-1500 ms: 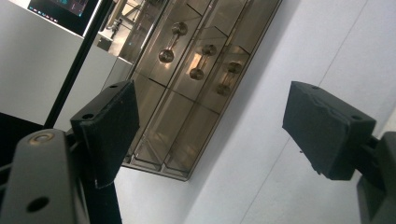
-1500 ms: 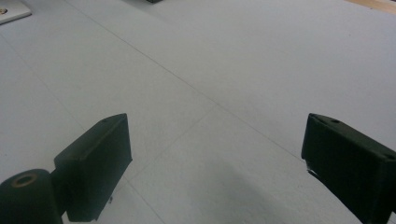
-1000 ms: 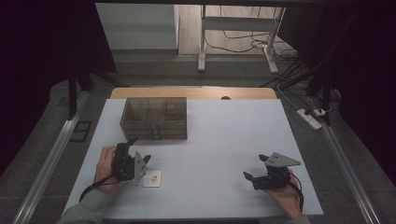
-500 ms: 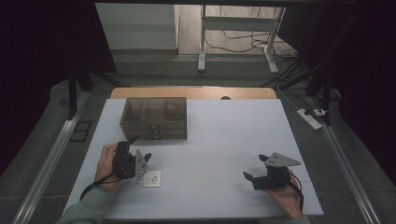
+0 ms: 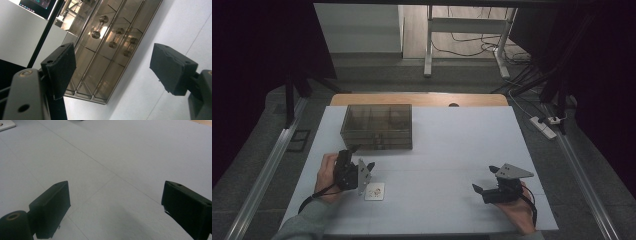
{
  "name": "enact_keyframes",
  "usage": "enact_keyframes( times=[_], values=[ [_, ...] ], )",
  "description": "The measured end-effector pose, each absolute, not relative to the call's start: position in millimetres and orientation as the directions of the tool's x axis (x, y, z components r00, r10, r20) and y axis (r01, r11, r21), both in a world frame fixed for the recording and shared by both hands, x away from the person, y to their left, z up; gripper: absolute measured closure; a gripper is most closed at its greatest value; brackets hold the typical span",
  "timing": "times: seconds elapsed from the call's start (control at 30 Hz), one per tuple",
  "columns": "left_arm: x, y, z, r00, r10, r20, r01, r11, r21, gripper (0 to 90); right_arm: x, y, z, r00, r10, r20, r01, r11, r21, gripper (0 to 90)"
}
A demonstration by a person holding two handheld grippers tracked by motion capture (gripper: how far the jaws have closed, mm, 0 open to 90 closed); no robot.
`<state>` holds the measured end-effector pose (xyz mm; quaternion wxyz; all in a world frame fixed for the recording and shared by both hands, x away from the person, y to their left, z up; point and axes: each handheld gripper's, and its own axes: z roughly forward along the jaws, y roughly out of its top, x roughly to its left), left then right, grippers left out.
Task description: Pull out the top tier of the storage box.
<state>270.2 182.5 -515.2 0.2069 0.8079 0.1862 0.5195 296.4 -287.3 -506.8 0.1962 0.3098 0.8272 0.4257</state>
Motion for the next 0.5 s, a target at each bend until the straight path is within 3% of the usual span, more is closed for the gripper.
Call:
enact_keyframes(
  times=[0.5],
  values=[
    [278.3,179.9,-498.5,0.432,0.509,0.744,0.098,-0.847,0.523,22.6,296.4,-287.7,-506.6,-0.73,0.68,-0.063,0.344,0.446,0.826,7.9]
  ],
)
